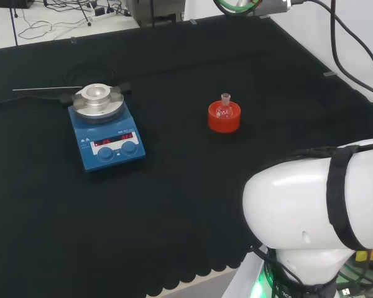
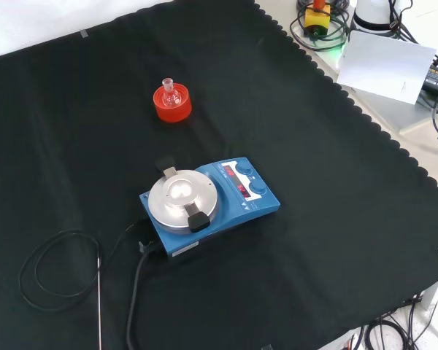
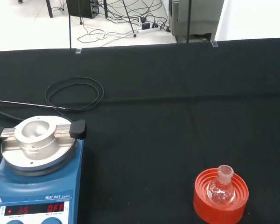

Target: Pick up the round-bottom flask.

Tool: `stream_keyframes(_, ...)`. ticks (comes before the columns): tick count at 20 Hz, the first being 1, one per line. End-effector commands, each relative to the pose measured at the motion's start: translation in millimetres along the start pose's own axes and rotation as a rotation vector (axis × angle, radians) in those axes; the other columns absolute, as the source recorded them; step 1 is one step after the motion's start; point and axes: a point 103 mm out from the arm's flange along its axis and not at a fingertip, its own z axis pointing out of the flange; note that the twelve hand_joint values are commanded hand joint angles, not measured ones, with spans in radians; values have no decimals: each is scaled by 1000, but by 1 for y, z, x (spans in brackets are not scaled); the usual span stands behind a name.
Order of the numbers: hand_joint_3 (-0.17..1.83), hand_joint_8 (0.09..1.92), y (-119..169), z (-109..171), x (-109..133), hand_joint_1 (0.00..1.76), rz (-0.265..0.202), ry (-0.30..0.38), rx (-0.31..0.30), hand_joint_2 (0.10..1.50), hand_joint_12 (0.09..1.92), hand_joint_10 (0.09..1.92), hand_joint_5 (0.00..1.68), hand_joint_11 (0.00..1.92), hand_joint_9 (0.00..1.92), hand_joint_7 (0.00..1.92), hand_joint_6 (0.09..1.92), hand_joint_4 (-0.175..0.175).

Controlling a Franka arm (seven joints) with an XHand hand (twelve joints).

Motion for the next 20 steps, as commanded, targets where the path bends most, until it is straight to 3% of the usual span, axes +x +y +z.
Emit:
stream_keyframes(1,566,577,0,2,-6,227,9,-11,-6,1156,1313,670,250,116,213,48,457,6)
stream_keyframes(5,389,565,2,4,-18,190,17,1,-3,1259,1368,672,289,84,204,45,360,5)
stream_keyframes(11,361,567,10,10,-24,194,33,9,2,1271,1373,673,297,87,206,56,343,3)
stream_keyframes(16,349,570,24,36,-38,207,57,14,19,1269,1375,675,304,99,214,69,335,1)
stream_keyframes(20,336,570,51,63,-54,241,69,42,39,1257,1374,676,313,106,218,76,327,-1)
